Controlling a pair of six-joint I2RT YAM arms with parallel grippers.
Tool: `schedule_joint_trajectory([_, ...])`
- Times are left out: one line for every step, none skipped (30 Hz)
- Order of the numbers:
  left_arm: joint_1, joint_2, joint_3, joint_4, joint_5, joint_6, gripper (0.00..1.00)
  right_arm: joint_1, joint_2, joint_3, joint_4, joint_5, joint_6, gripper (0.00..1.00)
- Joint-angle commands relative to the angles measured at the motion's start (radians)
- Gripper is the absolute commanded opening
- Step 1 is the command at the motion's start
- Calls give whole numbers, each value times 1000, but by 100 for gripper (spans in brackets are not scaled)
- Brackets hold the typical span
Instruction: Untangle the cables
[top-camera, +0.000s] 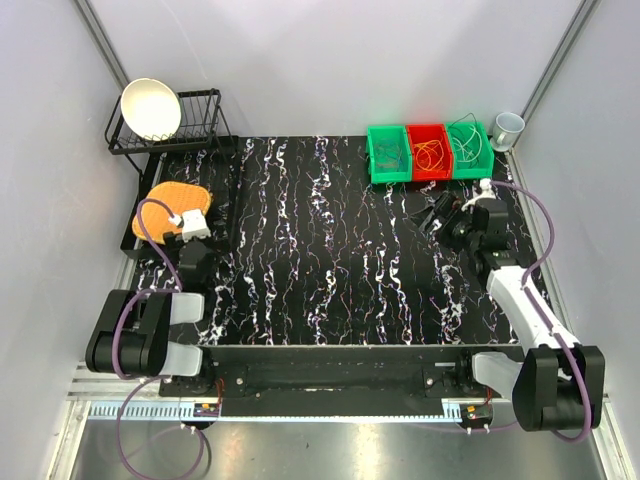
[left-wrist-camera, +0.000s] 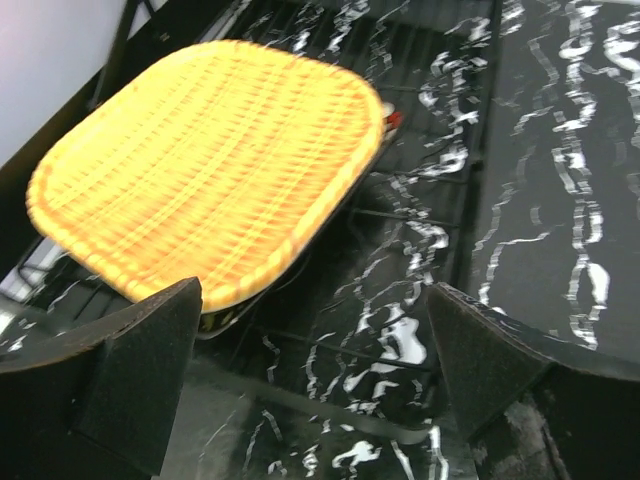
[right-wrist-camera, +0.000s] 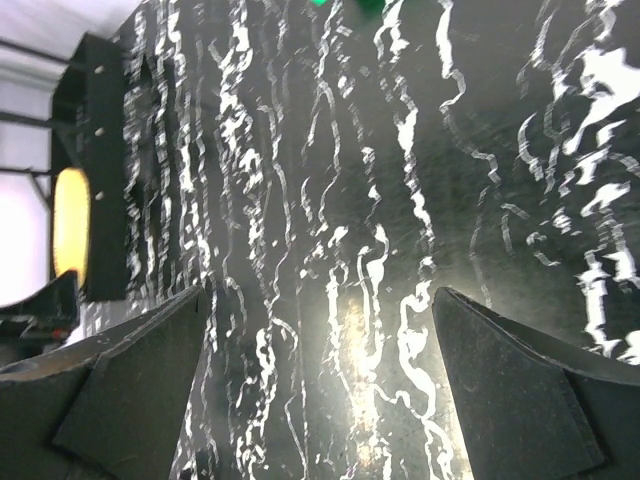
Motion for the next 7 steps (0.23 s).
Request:
schedule_joint_trajectory([-1,0,-9,146,75,-13,99,8,-65,-66,194,-81,41,100])
schedule_joint_trajectory([1,4,-6,148,73,-12,99,8,-85,-81,220,-71,49,100])
schedule_joint_trajectory([1,-5,-4,122,72,-18,99,8,-91,-83,225,-66,55,100])
schedule_joint_trajectory([1,-2,-5,133,75,-15,99,8,-97,-83,225,-46,54,100])
schedule_joint_trajectory([1,1,-9,145,73,-13,99,8,-105,-77,216,-29,49,100])
schedule_joint_trajectory([1,-2,-6,130,72,-15,99,8,-109,-72,200,-8,31,100])
schedule_joint_trajectory([-1,-2,-4,131,72,-16,99,8,-112,-66,184,41,17,100])
